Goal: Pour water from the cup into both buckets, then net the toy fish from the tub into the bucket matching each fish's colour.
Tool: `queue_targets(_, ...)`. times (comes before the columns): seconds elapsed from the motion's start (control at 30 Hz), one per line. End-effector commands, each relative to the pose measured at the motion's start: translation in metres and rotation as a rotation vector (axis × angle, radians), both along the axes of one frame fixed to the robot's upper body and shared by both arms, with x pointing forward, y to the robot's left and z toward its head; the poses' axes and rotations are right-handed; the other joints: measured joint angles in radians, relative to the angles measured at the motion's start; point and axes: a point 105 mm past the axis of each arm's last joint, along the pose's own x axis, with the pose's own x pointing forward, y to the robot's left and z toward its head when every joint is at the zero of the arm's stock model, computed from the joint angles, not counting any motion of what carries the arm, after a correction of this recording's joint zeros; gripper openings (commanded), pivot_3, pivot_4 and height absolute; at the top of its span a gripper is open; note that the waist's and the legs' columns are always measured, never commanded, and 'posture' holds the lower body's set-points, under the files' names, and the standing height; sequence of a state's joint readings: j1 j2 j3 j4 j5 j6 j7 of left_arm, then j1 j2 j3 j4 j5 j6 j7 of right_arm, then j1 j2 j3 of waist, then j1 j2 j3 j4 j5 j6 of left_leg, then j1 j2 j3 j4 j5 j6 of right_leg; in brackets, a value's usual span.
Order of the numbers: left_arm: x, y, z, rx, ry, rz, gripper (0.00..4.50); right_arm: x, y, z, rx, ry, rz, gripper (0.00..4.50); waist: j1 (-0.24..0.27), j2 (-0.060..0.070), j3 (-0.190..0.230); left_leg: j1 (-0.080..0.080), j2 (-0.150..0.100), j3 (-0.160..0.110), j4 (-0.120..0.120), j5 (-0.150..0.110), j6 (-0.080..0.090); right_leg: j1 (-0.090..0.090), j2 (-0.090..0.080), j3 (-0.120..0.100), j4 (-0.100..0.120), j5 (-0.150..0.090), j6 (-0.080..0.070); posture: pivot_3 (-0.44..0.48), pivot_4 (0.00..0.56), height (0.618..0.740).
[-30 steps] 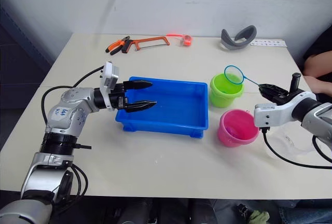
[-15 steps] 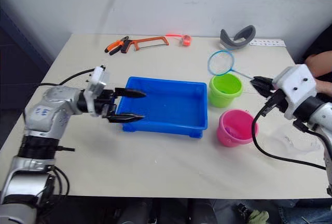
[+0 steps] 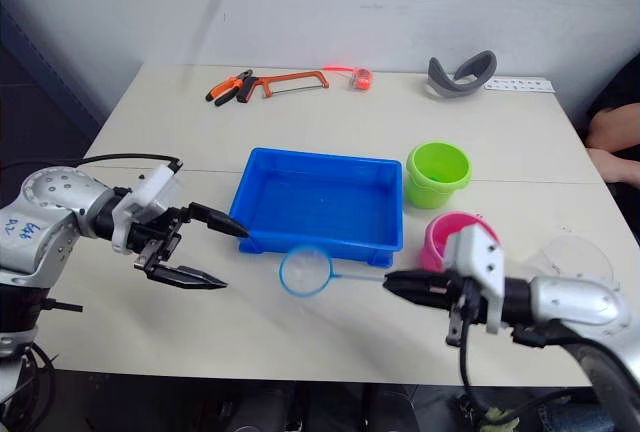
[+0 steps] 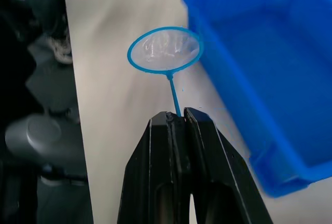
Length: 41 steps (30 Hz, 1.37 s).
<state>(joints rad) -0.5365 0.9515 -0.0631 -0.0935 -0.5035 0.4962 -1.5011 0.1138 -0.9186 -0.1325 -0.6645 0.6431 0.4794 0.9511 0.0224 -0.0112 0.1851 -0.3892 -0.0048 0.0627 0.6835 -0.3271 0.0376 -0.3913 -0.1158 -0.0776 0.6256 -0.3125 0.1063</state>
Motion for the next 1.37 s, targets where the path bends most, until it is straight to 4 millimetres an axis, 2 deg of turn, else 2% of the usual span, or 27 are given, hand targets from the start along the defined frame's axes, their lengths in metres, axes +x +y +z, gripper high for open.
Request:
queue_targets(0.03,-0.009,0.0,0.001,0.037,-0.02,-0.07,4.48,0.002,0.006,-0.019,-0.046,-0.066,0.037,0.0,0.001,0.0,0.0,0.0,0.0,0.0,0.0,0.0,0.0,0.0,0.0,0.0,0.0,0.0,0.0,0.0,0.15,0.74)
queue_targets(0.3,-0.007,0.001,-0.002,0.043,-0.028,-0.058,4.48,0.014,0.005,-0.052,-0.116,-0.117,0.054,0.0,-0.001,0.0,0.0,0.0,0.0,0.001,0.0,0.0,0.0,-0.001,0.001,0.0,0.001,0.0,0.0,0.0,0.15,0.74)
queue_targets(0.33,-0.007,0.001,-0.003,0.041,-0.028,-0.055,4.5,0.015,0.004,-0.054,-0.123,-0.122,0.05,0.84,0.0,0.0,0.0,0.0,0.0,0.001,0.0,0.0,0.0,-0.001,0.001,0.0,0.001,0.0,0.0,0.0,0.15,0.74)
queue_targets(0.4,-0.006,0.0,-0.004,0.032,-0.026,-0.046,4.5,0.015,0.001,-0.056,-0.135,-0.12,0.04,1.51,0.001,0.0,0.0,0.0,0.0,0.001,0.0,0.0,0.0,0.0,0.001,0.0,0.001,0.0,0.0,0.0,0.15,0.74)
queue_targets(0.53,-0.004,0.001,-0.008,0.019,-0.014,-0.03,4.5,0.01,-0.009,-0.055,-0.152,-0.115,0.018,3.52,0.001,0.0,0.0,0.0,0.0,0.001,0.0,0.0,0.0,0.0,0.001,0.0,0.001,0.0,0.0,0.0,0.15,0.74)
queue_targets(0.6,-0.002,0.002,-0.009,0.01,-0.01,-0.014,4.5,0.003,-0.015,-0.045,-0.149,-0.115,0.001,4.47,0.001,0.0,0.0,0.0,0.0,0.001,0.0,0.0,0.0,0.0,0.001,0.0,0.001,0.0,0.0,0.0,0.15,0.74)
queue_targets(0.67,0.001,0.005,-0.009,-0.009,0.001,0.014,4.5,-0.003,-0.021,-0.026,-0.109,-0.115,-0.049,4.47,0.003,0.0,0.0,0.0,0.0,0.001,0.0,0.0,0.0,0.0,0.001,0.0,0.001,0.0,0.0,0.0,0.15,0.74)
queue_targets(0.77,0.006,0.011,-0.004,-0.061,0.029,0.077,4.5,-0.014,-0.045,0.01,-0.033,-0.101,-0.181,4.47,0.003,0.0,0.0,0.001,0.0,0.0,0.0,0.0,0.0,0.001,0.0,0.0,0.001,0.0,0.0,0.0,0.15,0.74)
queue_targets(0.83,0.008,0.014,-0.001,-0.089,0.038,0.105,4.5,-0.018,-0.059,0.023,-0.015,-0.089,-0.248,4.47,0.003,-0.001,0.0,0.002,0.0,-0.001,0.0,0.0,0.0,0.002,0.0,0.0,0.001,0.0,0.0,0.0,0.15,0.74)
queue_targets(0.97,0.016,0.023,0.006,-0.132,0.038,0.183,4.5,-0.028,-0.102,0.044,-0.018,-0.074,-0.417,4.47,0.003,0.0,0.0,0.003,0.001,-0.001,0.0,0.0,0.0,0.004,0.0,0.0,0.0,0.0,0.0,0.0,0.15,0.74)
queue_targets(1.07,0.029,0.038,0.006,-0.148,0.01,0.282,4.5,-0.034,-0.147,0.059,-0.025,-0.089,-0.595,4.47,0.002,0.0,0.0,0.004,0.0,-0.001,0.0,-0.001,0.0,0.004,-0.001,0.0,-0.001,0.0,0.0,0.0,0.15,0.74)
queue_targets(1.2,0.041,0.045,0.004,-0.165,-0.028,0.346,4.5,-0.041,-0.183,0.06,-0.039,-0.086,-0.729,4.47,0.003,0.0,0.0,0.004,0.0,-0.001,0.0,-0.001,0.001,0.004,-0.001,0.0,-0.002,0.0,0.0,0.0,0.15,0.74)
queue_targets(1.3,0.045,0.043,0.007,-0.197,-0.042,0.358,4.5,-0.044,-0.197,0.057,-0.041,-0.077,-0.786,4.47,0.001,0.0,0.0,0.004,0.0,-0.001,-0.001,-0.001,0.001,0.004,-0.001,0.001,-0.002,0.0,0.0,0.0,0.15,0.74)
queue_targets(1.37,0.045,0.039,0.01,-0.231,-0.032,0.344,4.5,-0.044,-0.198,0.054,-0.041,-0.066,-0.79,4.47,0.001,0.0,0.0,0.004,0.0,0.0,-0.001,-0.001,0.001,0.004,-0.001,0.001,-0.002,0.0,0.0,0.0,0.15,0.74)
